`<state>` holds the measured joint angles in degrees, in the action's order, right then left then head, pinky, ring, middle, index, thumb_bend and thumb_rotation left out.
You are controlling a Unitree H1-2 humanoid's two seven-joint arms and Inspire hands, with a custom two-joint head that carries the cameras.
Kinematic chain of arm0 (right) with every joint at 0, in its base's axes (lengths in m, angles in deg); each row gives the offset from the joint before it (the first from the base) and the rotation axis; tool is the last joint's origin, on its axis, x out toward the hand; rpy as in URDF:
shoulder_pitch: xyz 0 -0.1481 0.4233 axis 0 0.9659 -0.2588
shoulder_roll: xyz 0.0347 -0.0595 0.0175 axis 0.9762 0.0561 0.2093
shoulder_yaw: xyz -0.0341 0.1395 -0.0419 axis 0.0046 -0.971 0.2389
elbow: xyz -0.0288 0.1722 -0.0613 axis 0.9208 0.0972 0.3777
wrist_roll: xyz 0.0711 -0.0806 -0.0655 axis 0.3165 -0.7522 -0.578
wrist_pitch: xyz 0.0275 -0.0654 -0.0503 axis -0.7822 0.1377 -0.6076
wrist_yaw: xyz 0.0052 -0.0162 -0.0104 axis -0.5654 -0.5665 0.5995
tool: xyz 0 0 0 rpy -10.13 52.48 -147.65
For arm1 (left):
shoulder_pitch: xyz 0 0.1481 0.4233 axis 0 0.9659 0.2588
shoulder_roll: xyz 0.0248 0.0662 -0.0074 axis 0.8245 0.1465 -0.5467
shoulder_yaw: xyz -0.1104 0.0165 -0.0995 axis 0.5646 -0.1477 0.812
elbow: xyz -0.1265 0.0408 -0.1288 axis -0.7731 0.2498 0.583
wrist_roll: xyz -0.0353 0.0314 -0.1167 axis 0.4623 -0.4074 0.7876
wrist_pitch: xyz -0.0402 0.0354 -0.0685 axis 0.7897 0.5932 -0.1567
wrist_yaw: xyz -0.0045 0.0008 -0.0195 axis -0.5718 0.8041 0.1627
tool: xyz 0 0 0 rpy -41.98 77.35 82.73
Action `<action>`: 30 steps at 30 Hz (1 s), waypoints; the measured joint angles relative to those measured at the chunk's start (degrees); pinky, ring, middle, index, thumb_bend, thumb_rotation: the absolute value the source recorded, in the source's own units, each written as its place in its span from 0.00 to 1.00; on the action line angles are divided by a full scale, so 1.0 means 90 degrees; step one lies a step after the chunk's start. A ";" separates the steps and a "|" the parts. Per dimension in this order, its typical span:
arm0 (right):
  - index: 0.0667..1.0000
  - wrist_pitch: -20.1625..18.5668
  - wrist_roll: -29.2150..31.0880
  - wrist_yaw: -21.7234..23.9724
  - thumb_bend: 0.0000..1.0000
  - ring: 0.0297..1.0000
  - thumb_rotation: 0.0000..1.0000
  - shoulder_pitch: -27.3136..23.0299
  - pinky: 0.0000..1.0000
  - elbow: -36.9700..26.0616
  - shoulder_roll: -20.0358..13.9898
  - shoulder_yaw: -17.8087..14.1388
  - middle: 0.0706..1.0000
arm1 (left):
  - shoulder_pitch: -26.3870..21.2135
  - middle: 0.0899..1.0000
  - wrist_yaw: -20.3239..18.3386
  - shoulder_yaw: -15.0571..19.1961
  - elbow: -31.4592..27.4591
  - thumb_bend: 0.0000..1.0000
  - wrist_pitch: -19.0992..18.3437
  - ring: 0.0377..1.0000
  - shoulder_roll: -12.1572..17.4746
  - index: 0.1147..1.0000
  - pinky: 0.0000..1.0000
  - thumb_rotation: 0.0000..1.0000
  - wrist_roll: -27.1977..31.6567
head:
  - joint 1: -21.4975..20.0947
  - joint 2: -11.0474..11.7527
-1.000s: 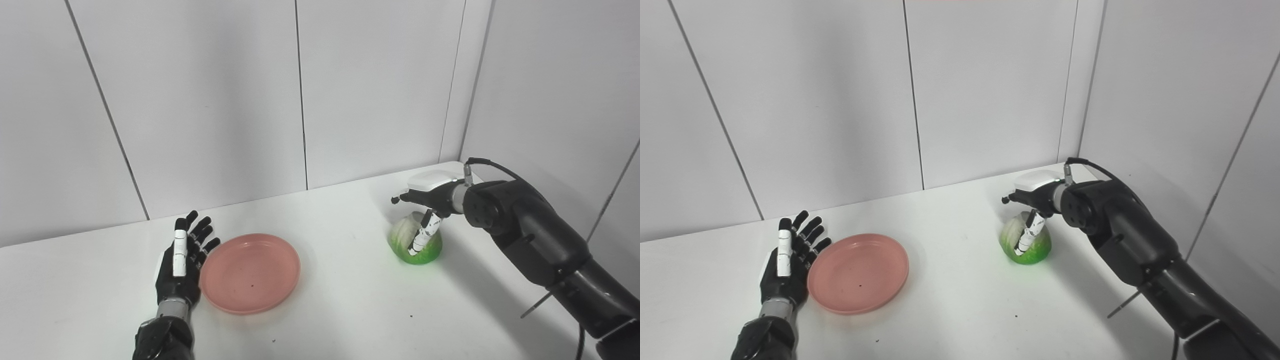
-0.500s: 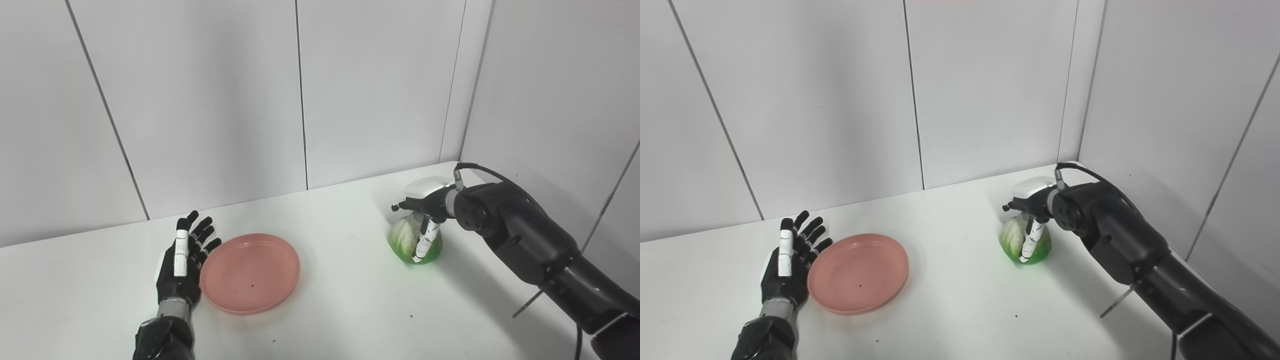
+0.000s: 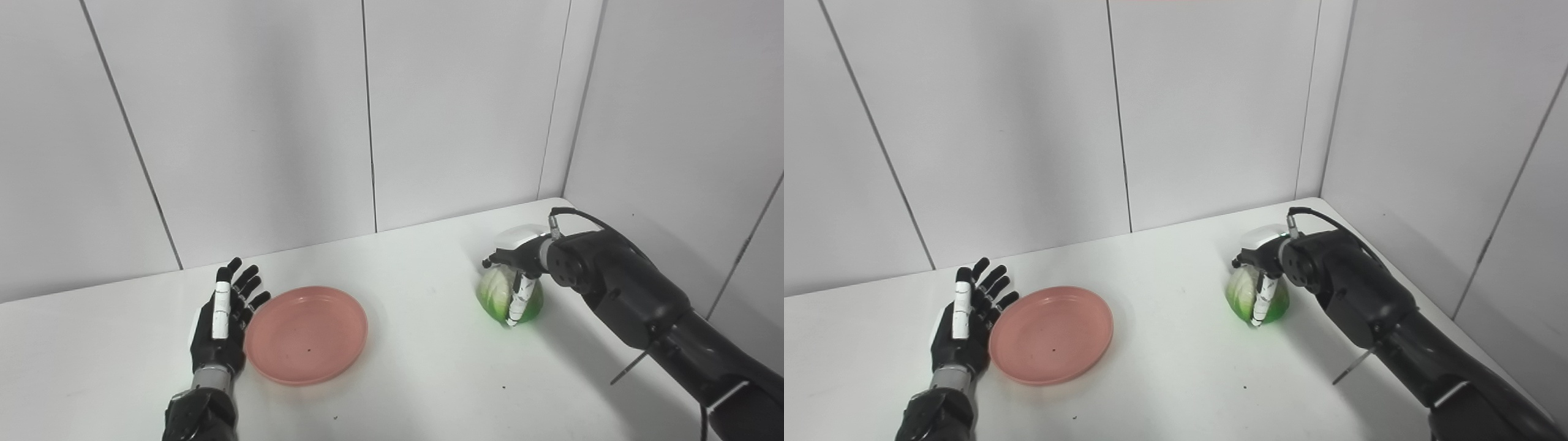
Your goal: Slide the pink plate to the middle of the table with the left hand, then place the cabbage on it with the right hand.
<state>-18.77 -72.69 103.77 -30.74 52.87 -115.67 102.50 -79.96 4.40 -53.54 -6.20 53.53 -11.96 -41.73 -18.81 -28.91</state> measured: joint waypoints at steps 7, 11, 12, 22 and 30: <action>0.87 0.0001 0.0009 -0.0221 1.00 0.91 0.33 -0.0156 0.66 0.0373 0.0046 0.0104 0.99 | 0.0008 0.84 -0.0019 0.0012 -0.0004 0.94 0.0000 0.89 0.0007 0.88 0.77 0.80 0.0007 | 0.0010 -0.0010; 0.86 0.0101 0.0173 -0.0707 1.00 0.82 0.32 -0.0132 0.60 0.0594 0.0050 0.0101 0.93 | 0.0009 0.84 -0.0039 0.0013 -0.0004 0.93 0.0000 0.89 0.0007 0.88 0.76 0.81 0.0003 | -0.0010 -0.0020; 0.85 0.0153 0.0219 -0.0809 1.00 0.79 0.30 -0.0116 0.57 0.0631 0.0047 0.0099 0.92 | 0.0009 0.84 -0.0038 0.0012 -0.0005 0.93 0.0000 0.89 0.0008 0.88 0.76 0.81 0.0003 | -0.0010 -0.0020; 0.61 0.1103 0.0632 -0.1908 0.76 0.59 0.00 0.0024 0.45 0.1070 -0.0121 0.0121 0.74 | 0.0009 0.84 -0.0042 0.0030 -0.0003 0.93 0.0000 0.89 0.0008 0.88 0.77 0.81 0.0022 | 0.0010 -0.0049; 0.54 0.1272 0.0756 -0.2044 0.53 0.46 0.00 0.0019 0.42 0.1182 -0.0170 0.0211 0.66 | 0.0011 0.84 -0.0044 0.0029 -0.0023 0.93 0.0000 0.88 0.0006 0.88 0.77 0.80 0.0025 | 0.0010 -0.0059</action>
<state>-7.32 -65.88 85.37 -30.57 63.50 -117.20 104.40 -79.87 4.00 -53.28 -6.41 53.53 -11.91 -41.50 -18.72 -29.44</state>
